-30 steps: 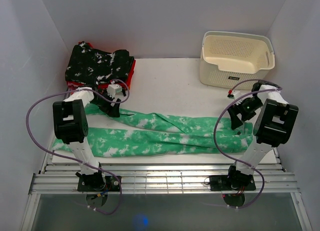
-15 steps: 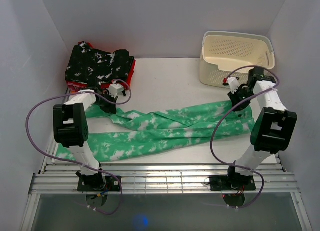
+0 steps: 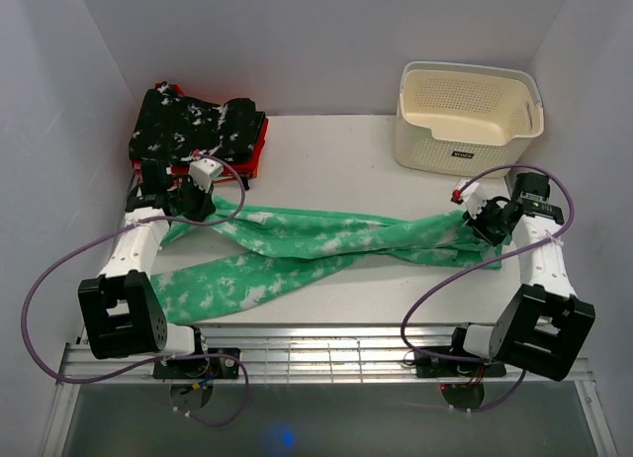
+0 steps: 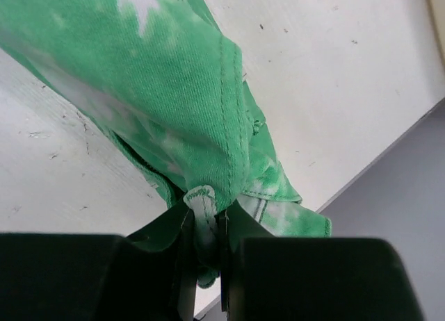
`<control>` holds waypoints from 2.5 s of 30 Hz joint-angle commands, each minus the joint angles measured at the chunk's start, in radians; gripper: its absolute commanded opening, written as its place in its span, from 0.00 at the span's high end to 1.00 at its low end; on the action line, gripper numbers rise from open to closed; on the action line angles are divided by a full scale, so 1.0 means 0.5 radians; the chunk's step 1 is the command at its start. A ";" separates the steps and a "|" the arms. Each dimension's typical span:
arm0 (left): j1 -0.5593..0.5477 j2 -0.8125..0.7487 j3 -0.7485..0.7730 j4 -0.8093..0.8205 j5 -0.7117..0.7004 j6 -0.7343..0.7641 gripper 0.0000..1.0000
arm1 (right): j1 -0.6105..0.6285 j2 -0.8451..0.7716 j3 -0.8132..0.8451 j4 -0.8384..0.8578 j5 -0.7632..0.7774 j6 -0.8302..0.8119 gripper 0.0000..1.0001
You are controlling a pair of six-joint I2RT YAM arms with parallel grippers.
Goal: Fold and stack the trousers
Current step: Flatten the trousers out
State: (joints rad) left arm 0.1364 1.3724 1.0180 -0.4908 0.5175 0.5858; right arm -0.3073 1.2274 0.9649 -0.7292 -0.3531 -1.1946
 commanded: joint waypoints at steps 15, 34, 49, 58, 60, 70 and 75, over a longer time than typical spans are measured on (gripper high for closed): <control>0.049 -0.137 -0.213 0.597 -0.543 -0.417 1.00 | -0.011 0.405 0.350 -0.091 0.242 -0.111 0.07; 0.080 0.351 -0.284 0.478 -0.771 -0.589 0.99 | -0.106 1.024 0.184 -0.281 0.629 0.337 0.51; 0.340 0.151 0.022 -0.003 -0.308 -0.433 0.22 | -0.456 0.880 0.719 -0.928 0.559 -0.152 0.67; 0.684 0.219 0.219 -0.972 -0.028 0.496 0.25 | -0.046 0.825 0.841 -1.057 0.225 0.207 0.44; 0.691 0.192 0.152 -1.006 -0.132 0.625 0.26 | 0.007 0.803 0.770 -1.030 0.209 0.241 0.44; 0.691 0.335 -0.192 -0.433 -0.798 0.758 0.46 | 0.185 0.785 0.200 -0.491 0.405 0.417 0.45; 0.733 0.244 -0.162 -0.610 -0.857 0.853 1.00 | 0.182 0.889 0.089 -0.321 0.534 0.410 0.54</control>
State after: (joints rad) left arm 0.4854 1.5650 0.9112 -0.7441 0.1112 0.9779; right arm -0.2134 1.6463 1.0046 -0.9298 -0.1257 -0.9962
